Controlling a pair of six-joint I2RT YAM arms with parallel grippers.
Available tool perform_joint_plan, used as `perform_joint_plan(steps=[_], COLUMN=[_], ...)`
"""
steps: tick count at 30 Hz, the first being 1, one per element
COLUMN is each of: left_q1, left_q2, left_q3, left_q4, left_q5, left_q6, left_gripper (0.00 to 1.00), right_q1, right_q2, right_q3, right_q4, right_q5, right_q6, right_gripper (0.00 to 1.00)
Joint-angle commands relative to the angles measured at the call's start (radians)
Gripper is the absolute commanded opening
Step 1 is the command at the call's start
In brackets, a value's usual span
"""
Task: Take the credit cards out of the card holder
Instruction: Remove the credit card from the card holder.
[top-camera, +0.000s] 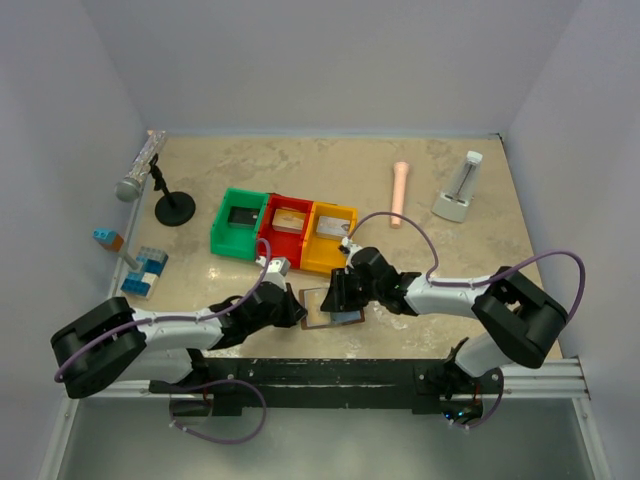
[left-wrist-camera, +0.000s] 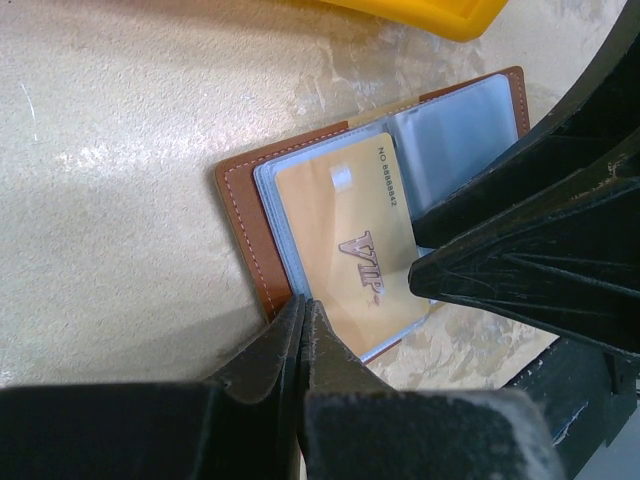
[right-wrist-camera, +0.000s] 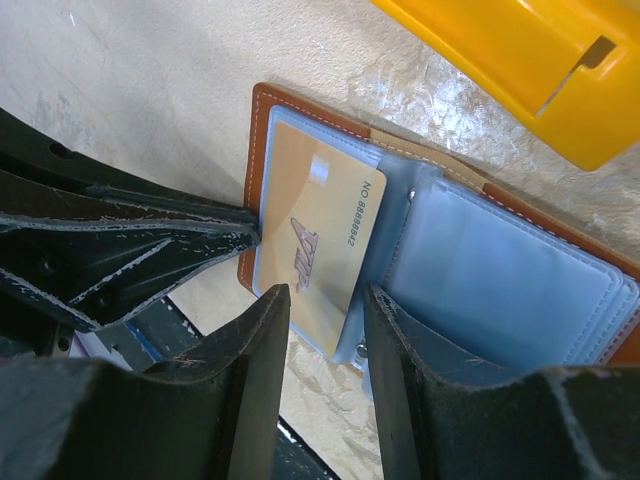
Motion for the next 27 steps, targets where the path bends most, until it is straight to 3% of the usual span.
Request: perform_joint_plan(steps=[1,19,27], left_q1=[0.005,0.005,0.005], left_q2=[0.017,0.081,0.084], left_q3=[0.023,-0.005,-0.011], left_q4=[-0.002,0.044,0.047], left_q5=[-0.022,-0.006,-0.006], left_q6=[0.006,-0.027,-0.031], left_gripper=[0.00,0.00,0.00], right_q1=[-0.003,-0.020,-0.051], right_q2=[-0.031,-0.018,-0.008], right_q3=[-0.003,-0.046,-0.124], right_q4=[0.025,0.139,0.310], right_q5=[-0.008,-0.053,-0.097], right_q6=[0.015,0.082,0.137], right_gripper=[0.40,0.40,0.40])
